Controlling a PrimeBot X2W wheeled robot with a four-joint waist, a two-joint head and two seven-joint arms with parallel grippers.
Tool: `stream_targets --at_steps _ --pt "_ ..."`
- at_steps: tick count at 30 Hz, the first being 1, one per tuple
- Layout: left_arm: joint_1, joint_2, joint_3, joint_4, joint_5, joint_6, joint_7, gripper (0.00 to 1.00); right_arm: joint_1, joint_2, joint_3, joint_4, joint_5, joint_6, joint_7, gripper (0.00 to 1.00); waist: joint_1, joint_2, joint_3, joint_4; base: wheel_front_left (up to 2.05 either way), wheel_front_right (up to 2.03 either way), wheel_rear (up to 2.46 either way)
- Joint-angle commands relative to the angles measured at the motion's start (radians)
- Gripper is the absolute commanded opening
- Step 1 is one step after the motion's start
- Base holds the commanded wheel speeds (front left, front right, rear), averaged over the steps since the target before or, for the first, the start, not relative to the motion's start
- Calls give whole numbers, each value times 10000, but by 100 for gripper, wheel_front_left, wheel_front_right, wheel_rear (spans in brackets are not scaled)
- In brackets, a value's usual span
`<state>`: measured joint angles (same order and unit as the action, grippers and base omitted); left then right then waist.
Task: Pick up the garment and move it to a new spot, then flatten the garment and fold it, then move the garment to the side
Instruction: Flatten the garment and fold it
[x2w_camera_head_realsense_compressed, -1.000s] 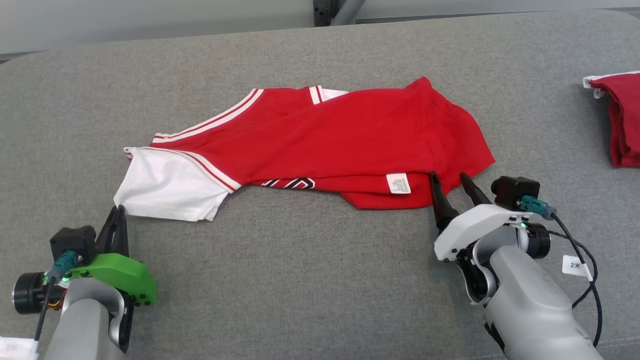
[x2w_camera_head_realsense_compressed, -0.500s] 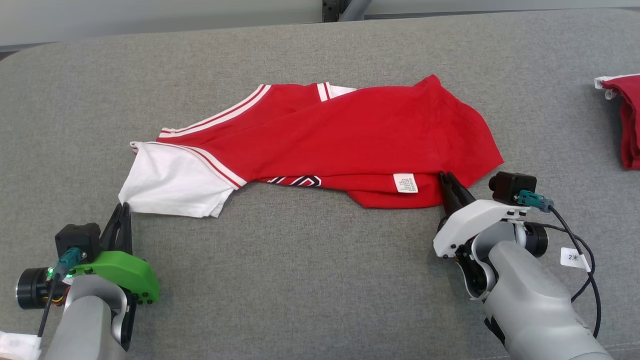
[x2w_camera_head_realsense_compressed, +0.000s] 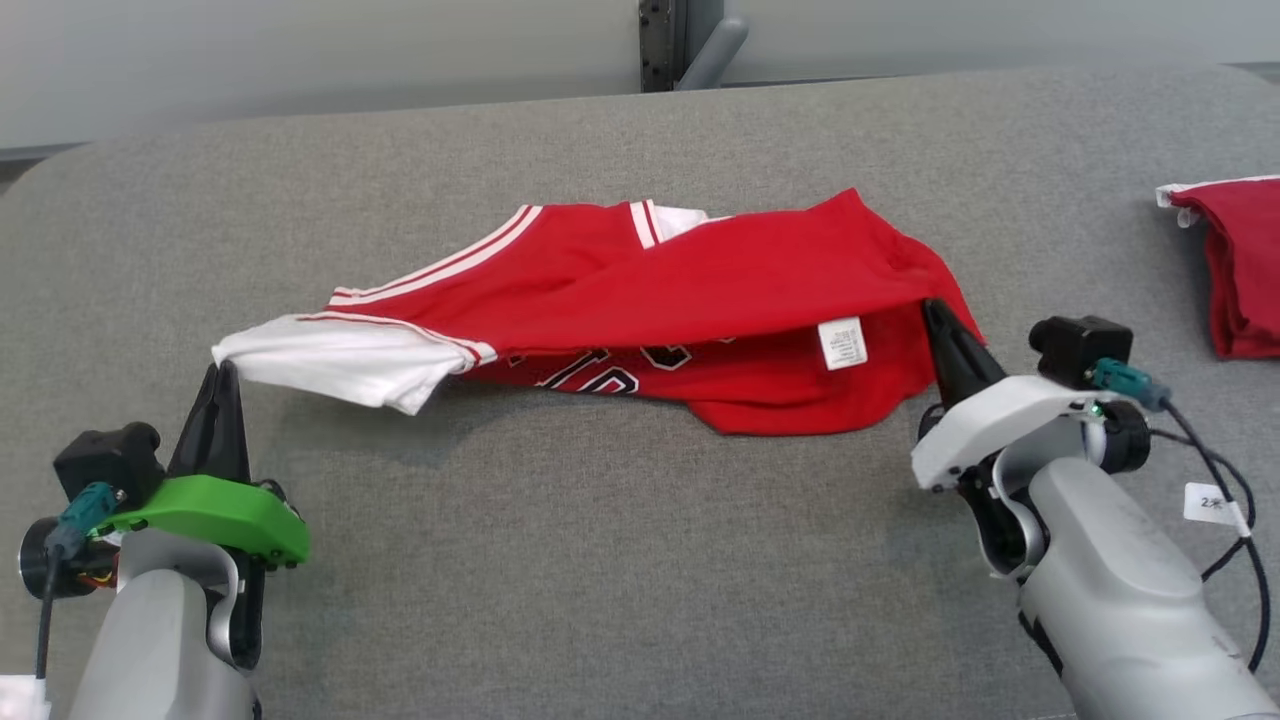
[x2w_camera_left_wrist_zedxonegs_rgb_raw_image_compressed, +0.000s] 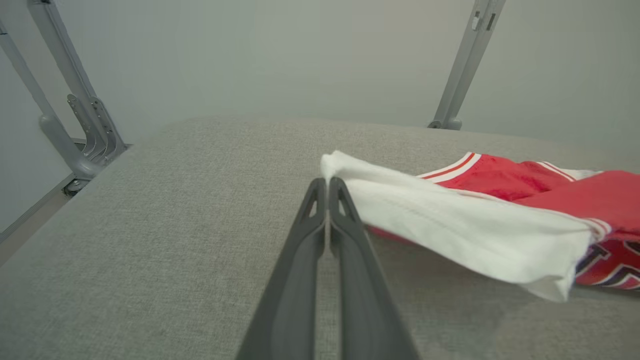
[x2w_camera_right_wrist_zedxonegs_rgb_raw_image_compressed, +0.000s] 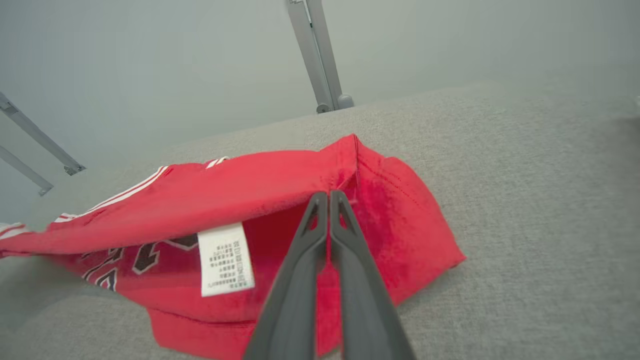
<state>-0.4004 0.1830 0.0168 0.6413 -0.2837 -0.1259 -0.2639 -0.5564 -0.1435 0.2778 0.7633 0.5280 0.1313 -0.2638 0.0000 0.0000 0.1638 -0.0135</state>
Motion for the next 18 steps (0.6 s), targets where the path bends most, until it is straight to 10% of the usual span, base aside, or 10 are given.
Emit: stream_targets --at_steps 1,18 --pt "-61 8 45 -197 -279 -31 0 0 129 -216 -89 -338 -76 -14 -5 0 0 0 -350 -114 0 0 0" --pt "-2991 949 -1748 -3450 -3639 -55 1955 0 -1886 -2555 61 -2333 831 -12 400 0 0 0 -1873 -247 0 0 0"
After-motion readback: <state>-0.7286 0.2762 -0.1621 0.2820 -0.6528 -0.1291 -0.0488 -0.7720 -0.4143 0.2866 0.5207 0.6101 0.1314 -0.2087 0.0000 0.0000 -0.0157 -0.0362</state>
